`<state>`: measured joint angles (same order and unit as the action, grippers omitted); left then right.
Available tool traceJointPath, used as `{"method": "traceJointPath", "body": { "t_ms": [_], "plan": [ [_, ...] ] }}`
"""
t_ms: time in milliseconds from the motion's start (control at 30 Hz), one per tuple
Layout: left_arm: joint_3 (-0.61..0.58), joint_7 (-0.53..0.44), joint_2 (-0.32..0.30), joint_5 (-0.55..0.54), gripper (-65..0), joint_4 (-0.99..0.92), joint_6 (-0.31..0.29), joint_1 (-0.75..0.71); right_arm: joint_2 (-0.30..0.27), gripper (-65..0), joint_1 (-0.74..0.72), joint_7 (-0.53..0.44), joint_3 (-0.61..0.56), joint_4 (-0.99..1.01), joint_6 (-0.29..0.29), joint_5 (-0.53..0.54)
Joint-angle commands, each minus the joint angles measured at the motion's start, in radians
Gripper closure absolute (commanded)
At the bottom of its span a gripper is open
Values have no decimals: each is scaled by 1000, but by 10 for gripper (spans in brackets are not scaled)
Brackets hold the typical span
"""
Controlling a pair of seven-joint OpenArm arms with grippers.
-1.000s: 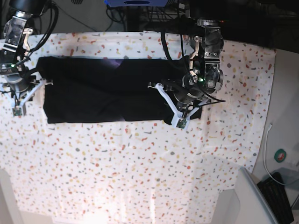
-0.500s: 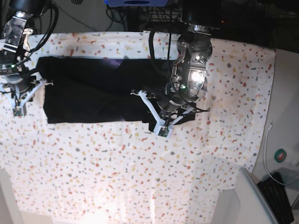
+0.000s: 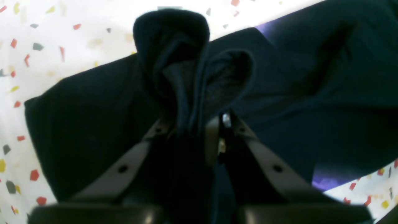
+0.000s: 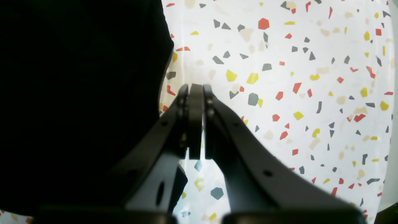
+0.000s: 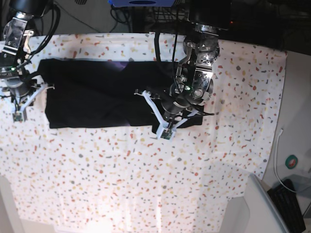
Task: Layout the t-shirt on the table in an organized manner, then fold the t-shirt properly
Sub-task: 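Grasp the strip end with the left gripper and fold it toward the middle, then press the folded end flat with the left gripper, then release and raise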
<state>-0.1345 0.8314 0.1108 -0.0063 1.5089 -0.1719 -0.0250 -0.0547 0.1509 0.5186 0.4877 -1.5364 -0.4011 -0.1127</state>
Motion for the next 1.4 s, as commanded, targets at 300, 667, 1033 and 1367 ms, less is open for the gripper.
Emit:
{"method": "traceJointPath", "body": {
  "t_ms": [300,667,1033,1367],
  "plan": [
    [-20,-16,11,-14,0,15,-5,10,-12,0,-17,-24,4,-17,4,3],
    [-23,-14,11,-14,0,15,-5,9,-9,0,-17,-24,4,-17,4,3],
    [-26,-8,11,-5,-21,15,-4,3,-9,0,-17,-24,4,-17,4,3],
    [-106,-8,13,-14,-449,-31,-7,7,-7,0,-18,-24,3,-20,4,3]
  ]
}}
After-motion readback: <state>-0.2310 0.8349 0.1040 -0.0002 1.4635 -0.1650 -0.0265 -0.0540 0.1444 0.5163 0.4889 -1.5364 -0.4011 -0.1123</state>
